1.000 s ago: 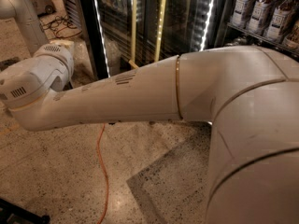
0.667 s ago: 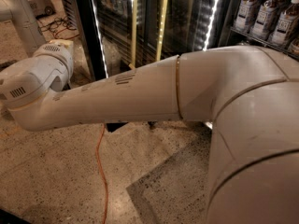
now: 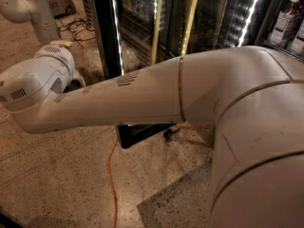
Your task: Close left fridge door
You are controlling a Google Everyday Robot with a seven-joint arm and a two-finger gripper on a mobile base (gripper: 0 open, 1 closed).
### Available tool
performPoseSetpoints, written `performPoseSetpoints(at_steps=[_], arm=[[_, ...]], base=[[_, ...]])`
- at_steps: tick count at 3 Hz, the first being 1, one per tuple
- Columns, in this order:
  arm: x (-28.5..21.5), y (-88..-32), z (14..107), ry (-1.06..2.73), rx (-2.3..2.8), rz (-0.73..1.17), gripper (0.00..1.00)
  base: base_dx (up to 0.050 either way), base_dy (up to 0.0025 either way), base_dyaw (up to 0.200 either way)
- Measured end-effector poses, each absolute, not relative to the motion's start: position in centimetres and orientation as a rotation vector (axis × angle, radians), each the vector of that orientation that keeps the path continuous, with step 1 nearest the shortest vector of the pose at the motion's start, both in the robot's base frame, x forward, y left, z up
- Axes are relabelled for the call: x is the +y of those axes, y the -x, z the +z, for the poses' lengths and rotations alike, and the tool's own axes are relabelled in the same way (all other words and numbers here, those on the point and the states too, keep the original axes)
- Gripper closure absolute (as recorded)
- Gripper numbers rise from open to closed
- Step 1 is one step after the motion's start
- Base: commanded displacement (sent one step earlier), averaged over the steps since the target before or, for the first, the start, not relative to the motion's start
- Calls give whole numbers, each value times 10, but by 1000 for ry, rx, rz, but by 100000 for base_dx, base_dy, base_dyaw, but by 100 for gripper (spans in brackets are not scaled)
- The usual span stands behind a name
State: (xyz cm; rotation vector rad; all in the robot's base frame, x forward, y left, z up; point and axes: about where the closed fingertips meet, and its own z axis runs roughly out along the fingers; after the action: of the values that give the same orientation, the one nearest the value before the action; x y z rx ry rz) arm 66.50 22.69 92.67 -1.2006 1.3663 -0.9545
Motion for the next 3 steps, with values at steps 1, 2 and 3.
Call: performPoseSetpoints(at_steps=[1, 2, 3], arm=[[227, -665, 927, 1201, 1366, -955, 100], [227, -665, 927, 1201, 1366, -955, 100], [222, -668, 926, 1227, 1378, -1039, 100]], base=[[4949, 1, -21], [0, 0, 0], [0, 0, 0]])
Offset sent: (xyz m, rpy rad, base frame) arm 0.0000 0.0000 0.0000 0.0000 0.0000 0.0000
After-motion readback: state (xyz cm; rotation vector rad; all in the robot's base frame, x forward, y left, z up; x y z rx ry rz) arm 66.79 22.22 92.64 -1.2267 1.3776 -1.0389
